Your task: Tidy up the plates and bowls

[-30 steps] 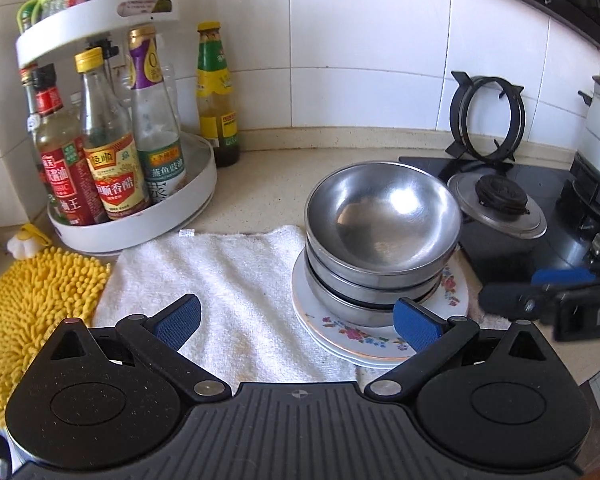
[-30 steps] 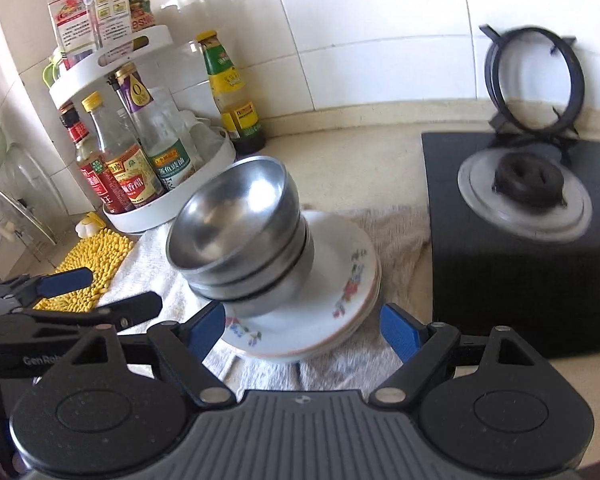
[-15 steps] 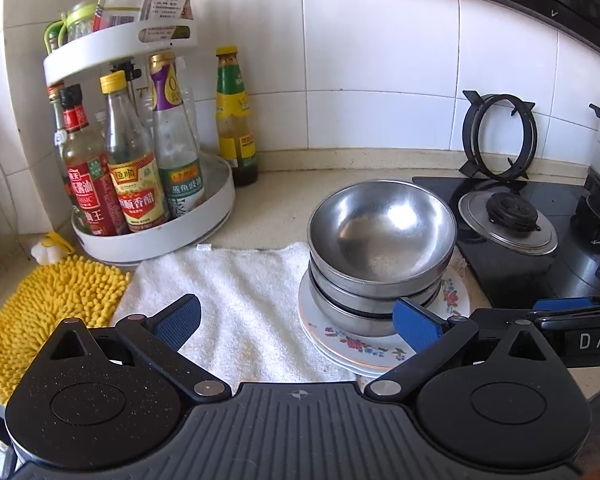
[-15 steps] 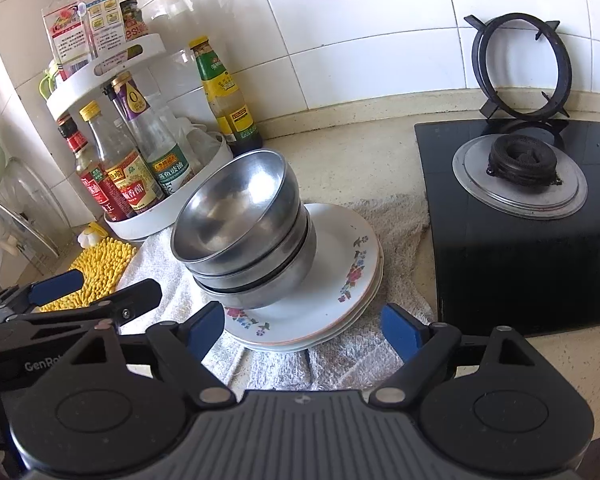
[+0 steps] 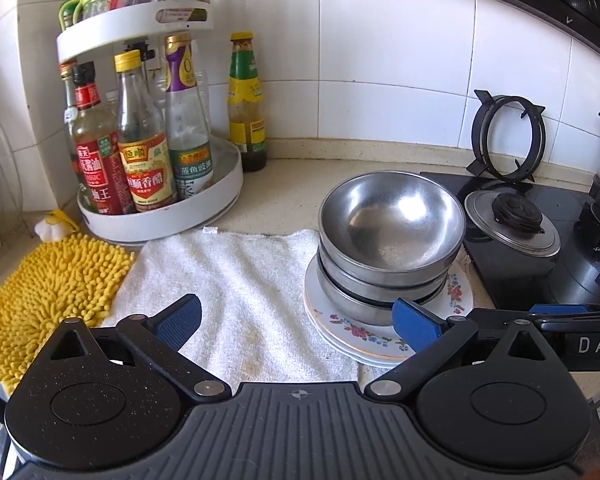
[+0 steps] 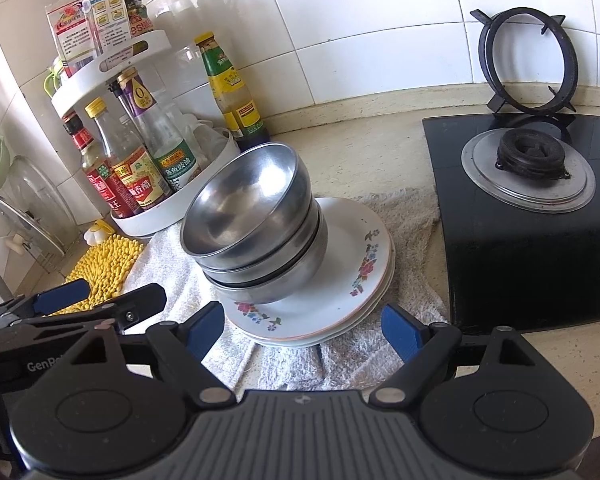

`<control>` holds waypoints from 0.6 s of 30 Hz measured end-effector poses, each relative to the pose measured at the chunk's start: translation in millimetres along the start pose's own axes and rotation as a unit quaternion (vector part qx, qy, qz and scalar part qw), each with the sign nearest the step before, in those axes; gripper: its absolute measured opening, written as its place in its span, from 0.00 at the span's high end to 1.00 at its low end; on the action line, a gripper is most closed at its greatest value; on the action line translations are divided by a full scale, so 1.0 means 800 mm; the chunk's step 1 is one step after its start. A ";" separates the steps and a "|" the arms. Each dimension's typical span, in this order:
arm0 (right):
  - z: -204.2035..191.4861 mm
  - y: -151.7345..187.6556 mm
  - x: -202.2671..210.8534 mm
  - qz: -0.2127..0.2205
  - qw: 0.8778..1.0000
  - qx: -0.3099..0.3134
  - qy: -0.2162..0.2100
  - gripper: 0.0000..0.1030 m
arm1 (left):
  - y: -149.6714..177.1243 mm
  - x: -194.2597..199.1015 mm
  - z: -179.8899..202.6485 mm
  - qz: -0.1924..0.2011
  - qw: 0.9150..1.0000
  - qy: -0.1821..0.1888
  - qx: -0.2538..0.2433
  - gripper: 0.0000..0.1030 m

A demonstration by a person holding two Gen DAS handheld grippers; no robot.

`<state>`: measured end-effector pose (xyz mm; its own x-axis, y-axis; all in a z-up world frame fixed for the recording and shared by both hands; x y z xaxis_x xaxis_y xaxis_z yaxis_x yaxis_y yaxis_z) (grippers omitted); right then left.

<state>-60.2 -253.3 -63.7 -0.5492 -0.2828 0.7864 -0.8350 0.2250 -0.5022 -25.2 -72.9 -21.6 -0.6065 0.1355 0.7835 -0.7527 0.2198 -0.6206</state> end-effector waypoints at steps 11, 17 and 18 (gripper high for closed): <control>-0.010 0.003 -0.002 -0.003 1.000 0.005 0.000 0.15 | 0.004 0.004 -0.008 0.002 1.000 -0.006 0.001 0.01; -0.015 0.004 -0.005 -0.005 1.000 0.007 0.001 0.15 | 0.007 0.003 -0.013 -0.002 1.000 -0.007 0.005 0.01; -0.016 0.004 -0.006 -0.005 1.000 0.007 0.001 0.15 | 0.008 0.003 -0.014 -0.003 1.000 -0.007 0.005 0.01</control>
Point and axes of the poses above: each gripper's, at about its wrist camera, not at the fingertips, and x roughly against the way its jaws point, z to its right, y to its underside, the point moved 5 cm from there along -x, roughly the way its jaws point, and after that the axes turned 14 degrees about -z, right-handed, at the moved point
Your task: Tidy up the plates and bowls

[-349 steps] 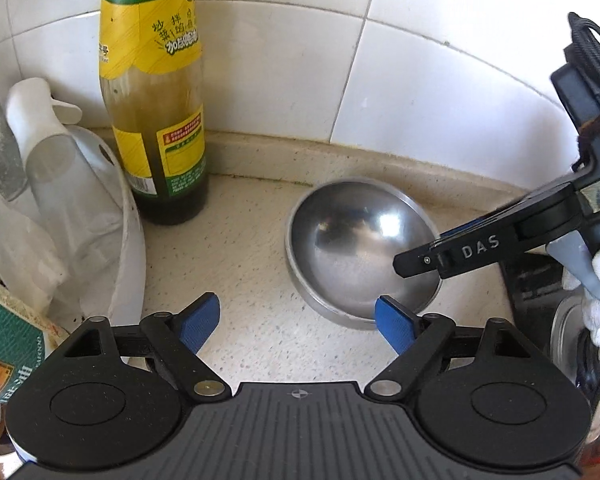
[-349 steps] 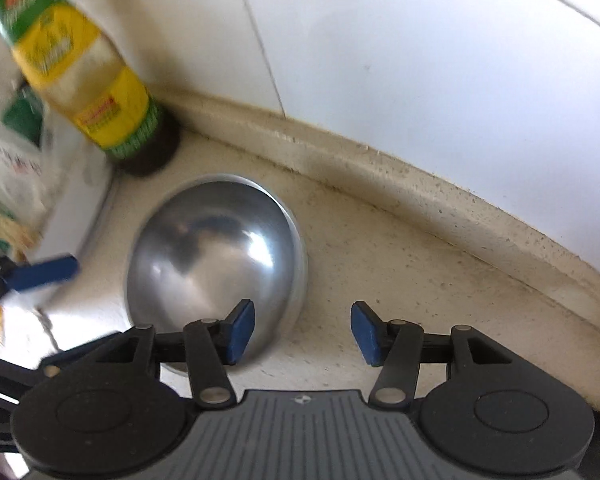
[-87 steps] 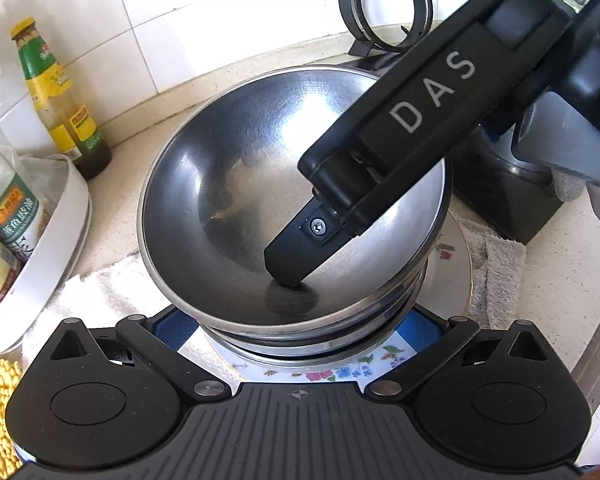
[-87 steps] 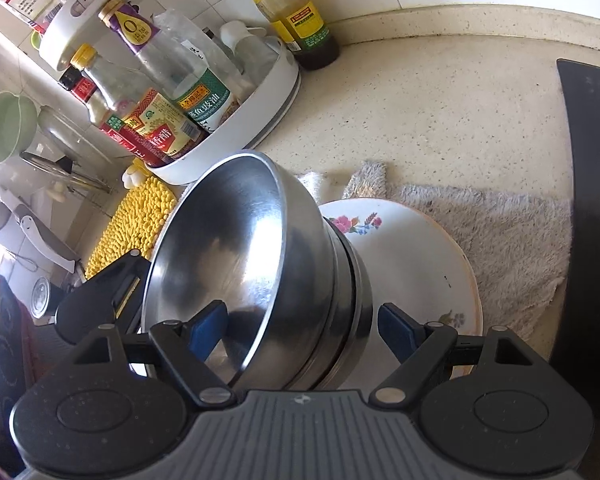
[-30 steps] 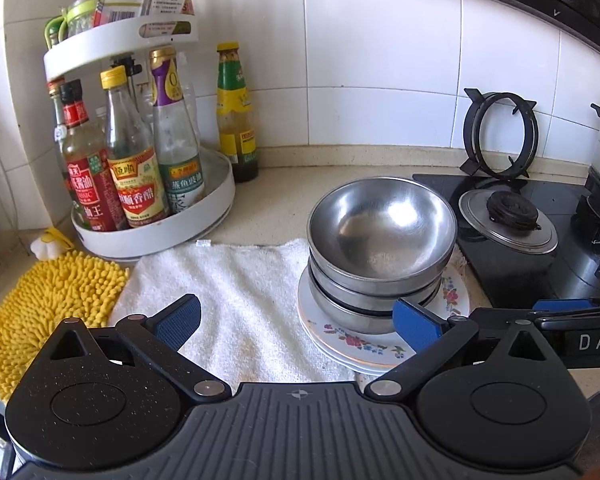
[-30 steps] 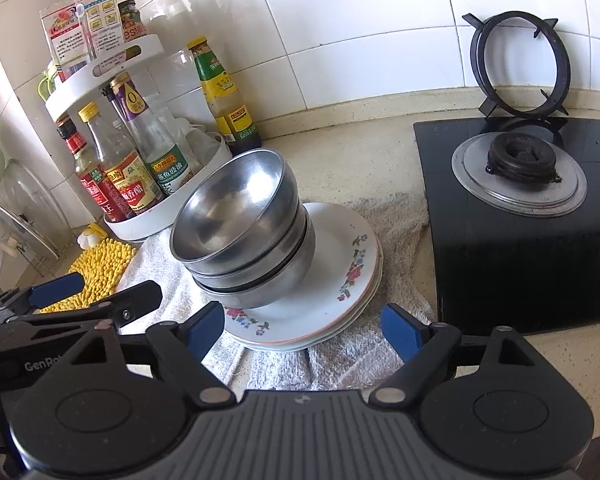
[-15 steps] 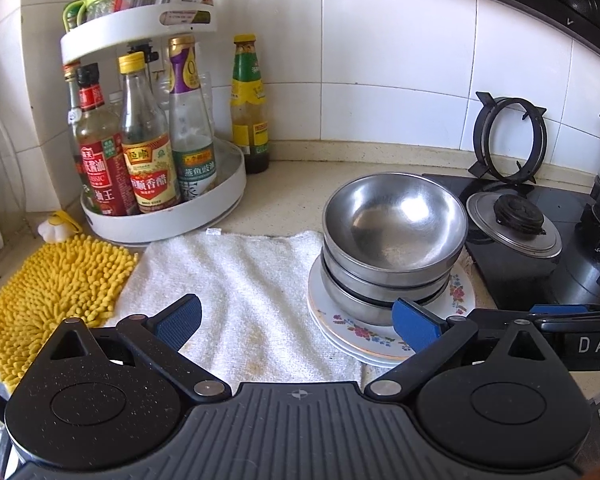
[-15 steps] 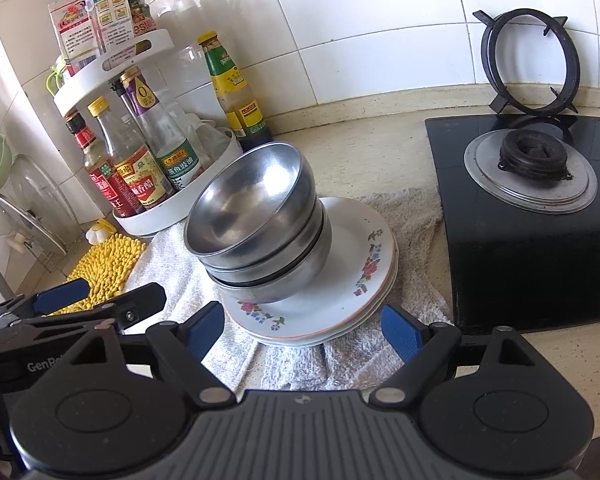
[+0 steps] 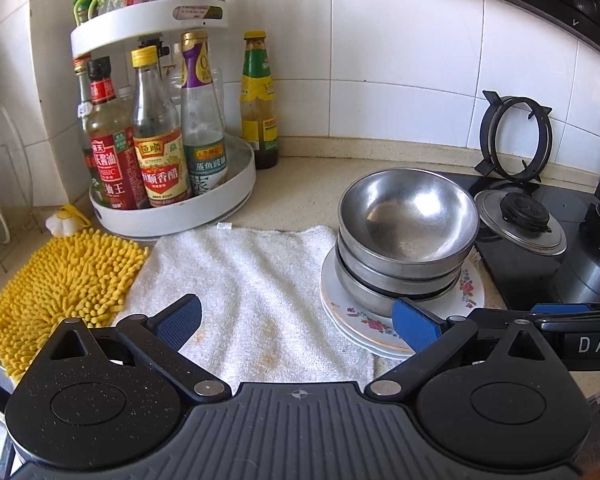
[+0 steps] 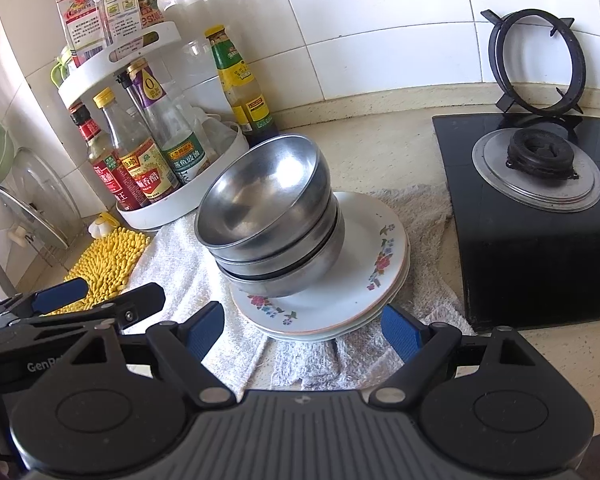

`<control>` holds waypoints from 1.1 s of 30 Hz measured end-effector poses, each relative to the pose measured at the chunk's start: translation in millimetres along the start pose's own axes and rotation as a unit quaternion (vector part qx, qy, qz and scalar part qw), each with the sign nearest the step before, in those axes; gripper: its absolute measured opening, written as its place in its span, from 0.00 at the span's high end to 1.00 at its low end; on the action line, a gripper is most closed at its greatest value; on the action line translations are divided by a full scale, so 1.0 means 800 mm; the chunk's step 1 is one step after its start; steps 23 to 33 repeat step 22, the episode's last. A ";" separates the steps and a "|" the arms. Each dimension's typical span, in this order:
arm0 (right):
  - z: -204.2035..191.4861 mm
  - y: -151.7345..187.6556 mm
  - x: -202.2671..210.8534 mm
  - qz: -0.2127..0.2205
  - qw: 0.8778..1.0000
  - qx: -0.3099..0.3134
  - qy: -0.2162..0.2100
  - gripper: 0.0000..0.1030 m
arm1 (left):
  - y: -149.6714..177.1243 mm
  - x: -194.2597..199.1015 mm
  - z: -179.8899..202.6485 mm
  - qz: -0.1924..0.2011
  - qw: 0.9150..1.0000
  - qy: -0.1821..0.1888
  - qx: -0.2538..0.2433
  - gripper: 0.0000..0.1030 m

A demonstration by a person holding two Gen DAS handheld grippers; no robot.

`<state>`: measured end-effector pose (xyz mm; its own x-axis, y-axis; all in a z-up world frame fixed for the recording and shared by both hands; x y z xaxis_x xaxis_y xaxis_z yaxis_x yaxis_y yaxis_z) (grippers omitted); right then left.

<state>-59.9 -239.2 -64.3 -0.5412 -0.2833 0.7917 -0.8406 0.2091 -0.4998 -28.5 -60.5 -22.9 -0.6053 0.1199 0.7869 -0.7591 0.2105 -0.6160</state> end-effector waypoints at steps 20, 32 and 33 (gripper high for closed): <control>-0.012 0.003 -0.001 0.000 1.000 0.010 -0.006 0.15 | 0.004 0.001 -0.007 0.002 1.000 -0.003 0.005 0.00; -0.011 0.003 -0.001 -0.001 1.000 0.010 -0.006 0.15 | 0.004 0.001 -0.005 0.000 1.000 -0.009 0.000 0.01; -0.011 0.003 -0.001 -0.001 1.000 0.010 -0.006 0.15 | 0.004 0.001 -0.005 0.000 1.000 -0.009 0.000 0.01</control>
Point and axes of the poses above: each gripper's, at about its wrist camera, not at the fingertips, and x roughly against the way its jaws point, z to its right, y to its underside, the point moved 5 cm from there along -x, roughly the way its jaws point, and after that the axes turned 14 degrees about -z, right-handed, at the moved point
